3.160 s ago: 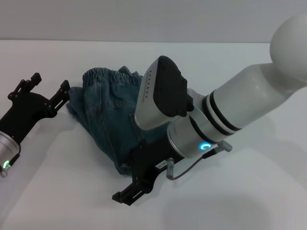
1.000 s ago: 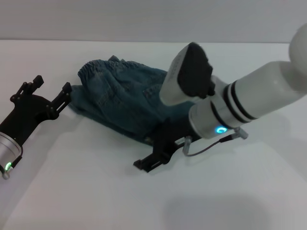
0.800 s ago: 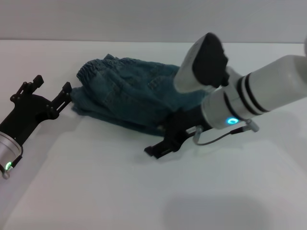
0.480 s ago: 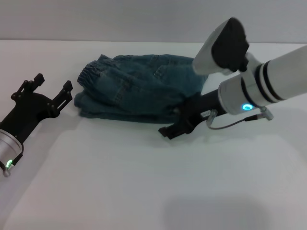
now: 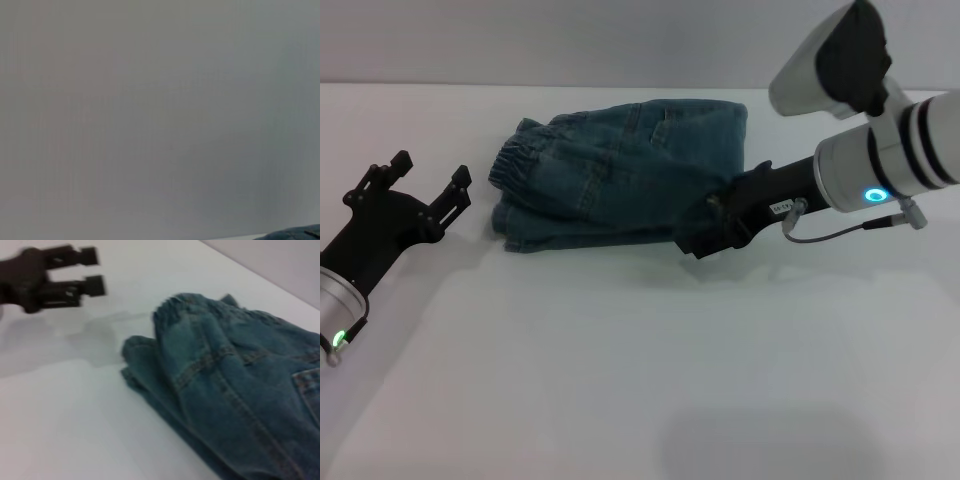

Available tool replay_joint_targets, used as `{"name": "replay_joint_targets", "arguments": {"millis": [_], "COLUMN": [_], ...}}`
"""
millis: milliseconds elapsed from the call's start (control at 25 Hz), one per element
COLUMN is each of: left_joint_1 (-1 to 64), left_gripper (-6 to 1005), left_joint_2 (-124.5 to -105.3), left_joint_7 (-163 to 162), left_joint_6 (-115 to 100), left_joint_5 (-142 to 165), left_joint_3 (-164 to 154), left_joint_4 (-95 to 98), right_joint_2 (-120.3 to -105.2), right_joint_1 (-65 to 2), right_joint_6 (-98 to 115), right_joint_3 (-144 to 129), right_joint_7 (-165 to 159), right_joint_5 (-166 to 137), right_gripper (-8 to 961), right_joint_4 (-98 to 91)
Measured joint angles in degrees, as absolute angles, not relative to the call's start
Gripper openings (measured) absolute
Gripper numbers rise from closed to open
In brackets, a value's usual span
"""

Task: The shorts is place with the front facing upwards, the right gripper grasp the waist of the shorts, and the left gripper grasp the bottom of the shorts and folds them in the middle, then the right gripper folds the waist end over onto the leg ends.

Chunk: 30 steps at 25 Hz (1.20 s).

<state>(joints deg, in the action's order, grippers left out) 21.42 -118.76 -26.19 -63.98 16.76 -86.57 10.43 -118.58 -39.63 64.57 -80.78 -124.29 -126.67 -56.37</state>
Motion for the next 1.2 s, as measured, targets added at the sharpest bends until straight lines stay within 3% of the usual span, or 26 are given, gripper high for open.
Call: {"name": "replay_joint_targets", "arguments": {"millis": [200,400,560,640,800,1000,1200], "left_joint_1": [20.7,19.6,17.5,16.4,14.0,12.2,11.6], "left_gripper": [797,797,797,797,797,797,797], "left_joint_2": [-118.66,-118.61,-118.56,-118.56,-118.37,-118.37,-118.48], "left_joint_7": [-26.2,-26.3,-26.4,-26.6,-28.6,-29.2,-29.3], "left_joint_6": [-65.8,-70.7,-76.0,-78.2,-82.8,-84.6,-84.8], "left_joint_5": [15.3,11.8,6.8,4.4,-0.8,-3.1,-3.3], "left_joint_3": [-86.6,-86.6,-86.6,-86.6,-86.6,-86.6,-86.6], "left_joint_4": [10.9,11.0,11.1,11.1,10.8,10.5,10.3], "right_joint_2": [-118.86,-119.11,-119.19,-119.02,-118.96,-118.93,-119.15], "right_joint_1": [-33.4,-22.8,-14.4,-11.2,-11.0,-15.8,-19.2], "right_joint_6": [68.2,64.7,56.2,54.5,58.0,71.4,78.0], "right_joint_3": [-80.3,-77.2,-72.6,-68.6,-65.1,-61.8,-61.4], "right_joint_7": [-123.1,-111.0,-90.9,-69.1,-47.7,-19.1,-7.9], "right_joint_5": [-122.7,-112.3,-93.1,-71.6,-49.4,-19.5,-8.5], "right_gripper": [791,791,791,791,791,791,791], "right_joint_4": [-67.6,-76.4,-73.2,-63.0,-48.2,-21.5,-10.4]}}
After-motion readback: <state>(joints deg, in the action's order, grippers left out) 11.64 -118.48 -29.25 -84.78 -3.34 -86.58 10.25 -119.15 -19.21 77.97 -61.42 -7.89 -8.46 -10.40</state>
